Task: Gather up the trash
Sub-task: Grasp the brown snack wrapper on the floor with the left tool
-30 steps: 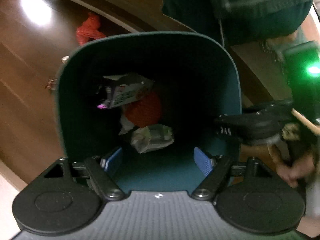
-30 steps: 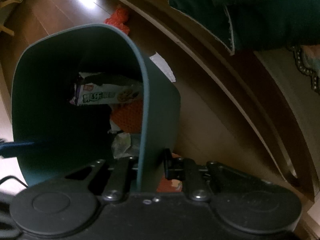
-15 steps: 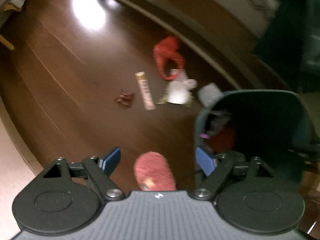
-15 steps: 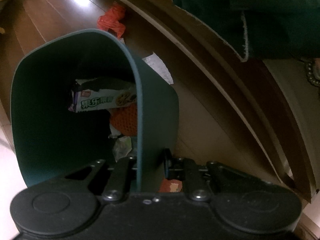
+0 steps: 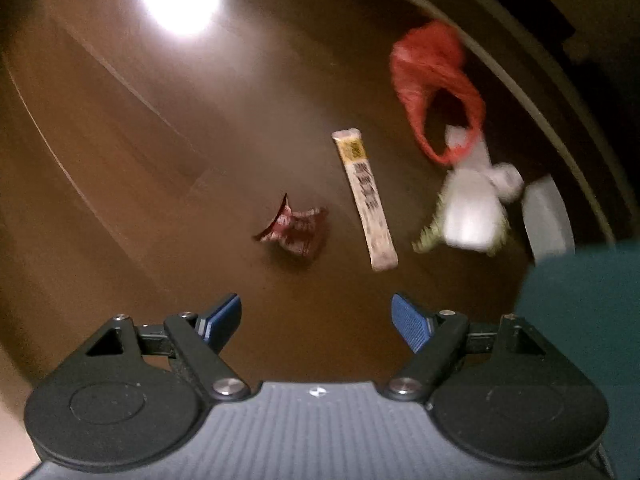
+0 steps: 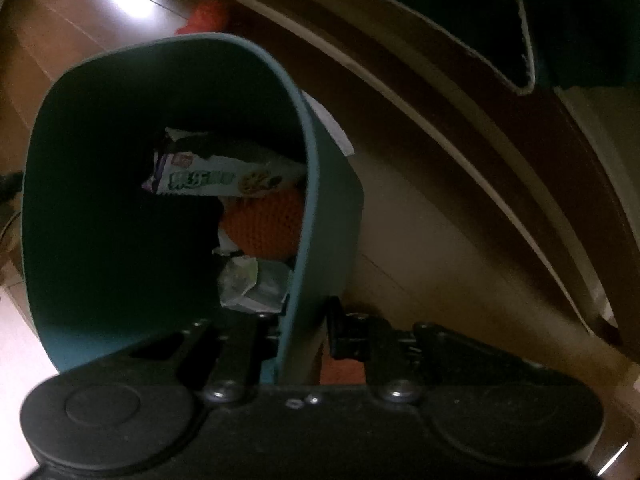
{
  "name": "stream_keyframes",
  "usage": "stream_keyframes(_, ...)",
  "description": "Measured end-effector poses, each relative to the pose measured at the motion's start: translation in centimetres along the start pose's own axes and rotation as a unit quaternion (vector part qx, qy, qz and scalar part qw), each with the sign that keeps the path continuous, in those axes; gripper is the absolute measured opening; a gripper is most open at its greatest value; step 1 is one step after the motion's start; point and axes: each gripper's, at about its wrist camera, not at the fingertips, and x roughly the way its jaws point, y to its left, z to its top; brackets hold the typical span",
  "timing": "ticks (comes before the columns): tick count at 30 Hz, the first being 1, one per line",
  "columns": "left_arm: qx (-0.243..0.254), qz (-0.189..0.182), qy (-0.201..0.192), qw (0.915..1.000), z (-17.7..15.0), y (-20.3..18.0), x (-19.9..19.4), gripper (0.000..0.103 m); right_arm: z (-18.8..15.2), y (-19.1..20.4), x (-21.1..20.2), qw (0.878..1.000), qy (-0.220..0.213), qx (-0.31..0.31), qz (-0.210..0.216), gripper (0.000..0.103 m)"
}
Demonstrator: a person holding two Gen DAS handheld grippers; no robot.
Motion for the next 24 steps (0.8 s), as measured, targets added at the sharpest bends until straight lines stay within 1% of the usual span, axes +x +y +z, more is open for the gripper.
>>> stream_keyframes(2,-0.066,-0.031,0.005,0.9973,1.2,2.0,2.7,0.082,0.2,-0.2,0.6,1.0,0.006,0.01,-0.005,0.013)
stream_keyframes(4,-0.138,-0.051,0.008,0.9891,1.8,3.6,4.7,0.082,0.4,-0.1,1.1,1.0,0.012,0.023,-0.007,0.013)
stream_keyframes(6,-0.209,-0.071,0.017,0.9752,2.3,5.0,6.8,0.082,0.6,0.0,1.5,0.999,0.016,0.03,-0.007,0.013)
stream_keyframes(8,-0.275,-0.079,0.016,0.9581,2.3,6.1,8.3,0.082,0.7,0.1,1.6,0.999,0.018,0.033,-0.006,0.013)
stream_keyframes(10,-0.324,-0.087,0.016,0.942,2.3,6.7,9.3,0.082,0.8,0.3,1.7,0.999,0.018,0.036,-0.002,0.013)
stream_keyframes(11,-0.339,-0.083,0.014,0.9369,2.3,6.8,9.6,0.082,0.6,0.3,1.9,0.999,0.017,0.039,-0.001,0.013)
stream_keyframes(13,-0.357,-0.074,0.017,0.931,2.4,6.7,10.3,0.081,0.6,0.5,2.1,0.999,0.017,0.04,0.003,0.013)
stream_keyframes(14,-0.363,-0.071,0.018,0.9289,2.5,6.6,10.7,0.081,0.7,0.5,2.2,0.999,0.017,0.039,0.005,0.013)
stream_keyframes(16,-0.362,-0.054,0.016,0.9303,3.1,6.4,11.4,0.076,0.7,0.4,2.4,0.999,0.016,0.044,0.008,0.013)
stream_keyframes(17,-0.364,-0.053,0.015,0.9296,3.2,6.4,11.7,0.071,0.7,0.4,2.4,0.999,0.016,0.043,0.009,0.013)
stream_keyframes(18,-0.366,-0.052,0.018,0.9289,3.4,6.5,11.9,0.062,0.6,0.2,2.7,0.999,0.015,0.045,0.009,0.013)
stream_keyframes(19,-0.366,-0.049,0.021,0.9292,3.6,6.7,11.9,0.058,0.5,0.1,2.7,0.999,0.014,0.046,0.009,0.013)
stream_keyframes(21,-0.361,-0.036,0.026,0.9316,3.9,6.7,12.2,0.046,0.4,0.0,2.9,0.999,0.014,0.045,0.007,0.013)
stream_keyframes(22,-0.358,-0.034,0.029,0.9325,3.9,6.7,12.3,0.042,0.1,0.1,2.9,0.999,0.013,0.048,0.007,0.013)
stream_keyframes(23,-0.357,-0.033,0.031,0.9332,3.9,6.8,12.5,0.034,0.1,0.1,3.0,0.999,0.012,0.047,0.006,0.013)
stream_keyframes(24,-0.354,-0.032,0.032,0.934,3.9,6.8,12.6,0.034,-0.1,-0.6,3.0,0.999,0.011,0.046,0.006,0.013)
